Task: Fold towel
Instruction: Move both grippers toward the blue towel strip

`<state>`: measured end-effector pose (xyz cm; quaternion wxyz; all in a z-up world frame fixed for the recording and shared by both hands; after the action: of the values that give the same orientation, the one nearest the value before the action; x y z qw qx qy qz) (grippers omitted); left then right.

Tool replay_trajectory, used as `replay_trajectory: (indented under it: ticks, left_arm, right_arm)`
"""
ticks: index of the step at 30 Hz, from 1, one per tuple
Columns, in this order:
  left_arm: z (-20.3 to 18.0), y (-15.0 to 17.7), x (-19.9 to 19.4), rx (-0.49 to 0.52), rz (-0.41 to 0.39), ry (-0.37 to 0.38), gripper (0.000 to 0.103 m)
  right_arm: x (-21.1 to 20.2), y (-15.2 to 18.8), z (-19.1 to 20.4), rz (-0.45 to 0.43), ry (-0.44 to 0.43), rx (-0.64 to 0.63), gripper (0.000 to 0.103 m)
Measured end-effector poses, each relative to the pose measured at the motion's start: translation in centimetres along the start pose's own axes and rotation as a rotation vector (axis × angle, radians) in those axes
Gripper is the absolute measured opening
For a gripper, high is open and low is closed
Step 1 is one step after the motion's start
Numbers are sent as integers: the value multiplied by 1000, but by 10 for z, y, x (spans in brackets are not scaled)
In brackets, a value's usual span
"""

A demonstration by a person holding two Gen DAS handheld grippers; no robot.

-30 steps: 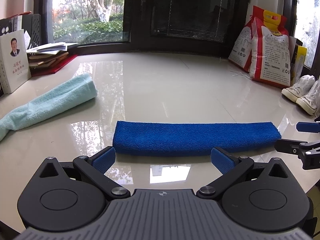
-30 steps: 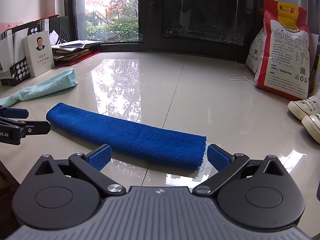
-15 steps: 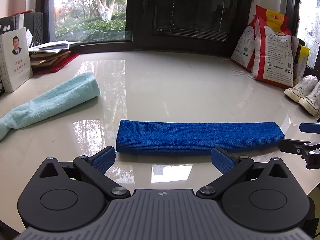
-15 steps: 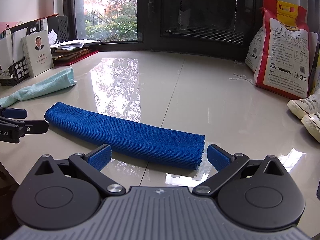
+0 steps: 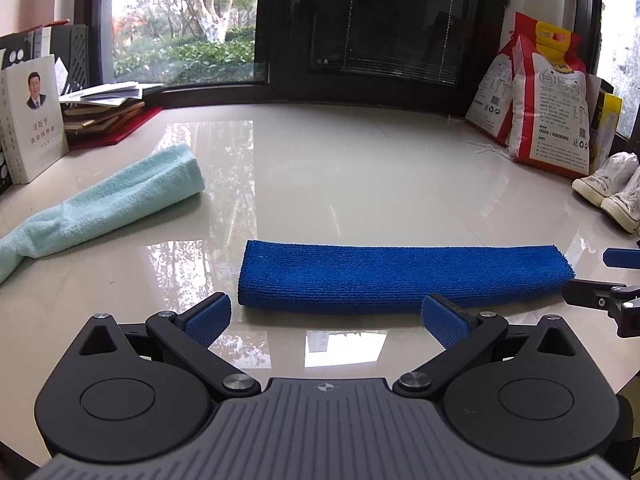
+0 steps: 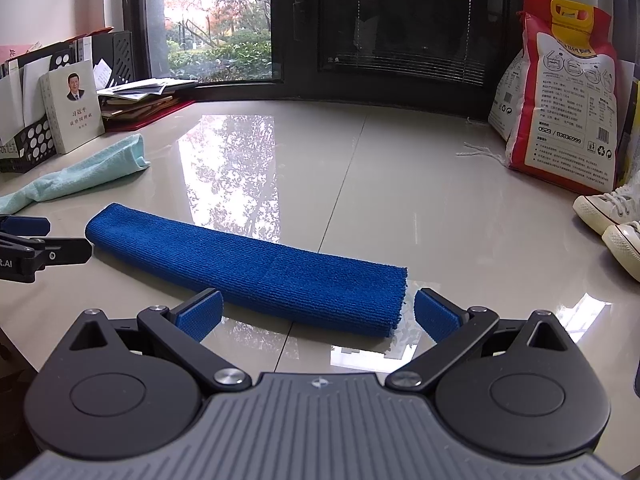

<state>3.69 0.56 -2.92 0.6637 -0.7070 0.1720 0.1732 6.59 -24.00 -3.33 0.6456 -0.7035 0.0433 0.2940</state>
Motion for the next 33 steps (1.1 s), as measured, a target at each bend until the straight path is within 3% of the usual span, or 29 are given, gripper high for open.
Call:
replay_trajectory:
  ticks: [33]
  left_arm:
    - [10, 1, 8, -12, 22, -13, 103]
  right_arm:
    - [5, 2, -1, 17, 7, 8, 102]
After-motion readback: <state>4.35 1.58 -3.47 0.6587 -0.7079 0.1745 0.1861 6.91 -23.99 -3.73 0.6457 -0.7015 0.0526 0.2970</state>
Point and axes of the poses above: each gripper's, at about its wrist camera, not at the fingertips, and x roughly the way its jaws point, z to its left, y to its underside, the point moved 4 cm from there along x, roughly the way its jaws point, and after that the axes turned 7 degrees about -z, right-handed, at the moved point
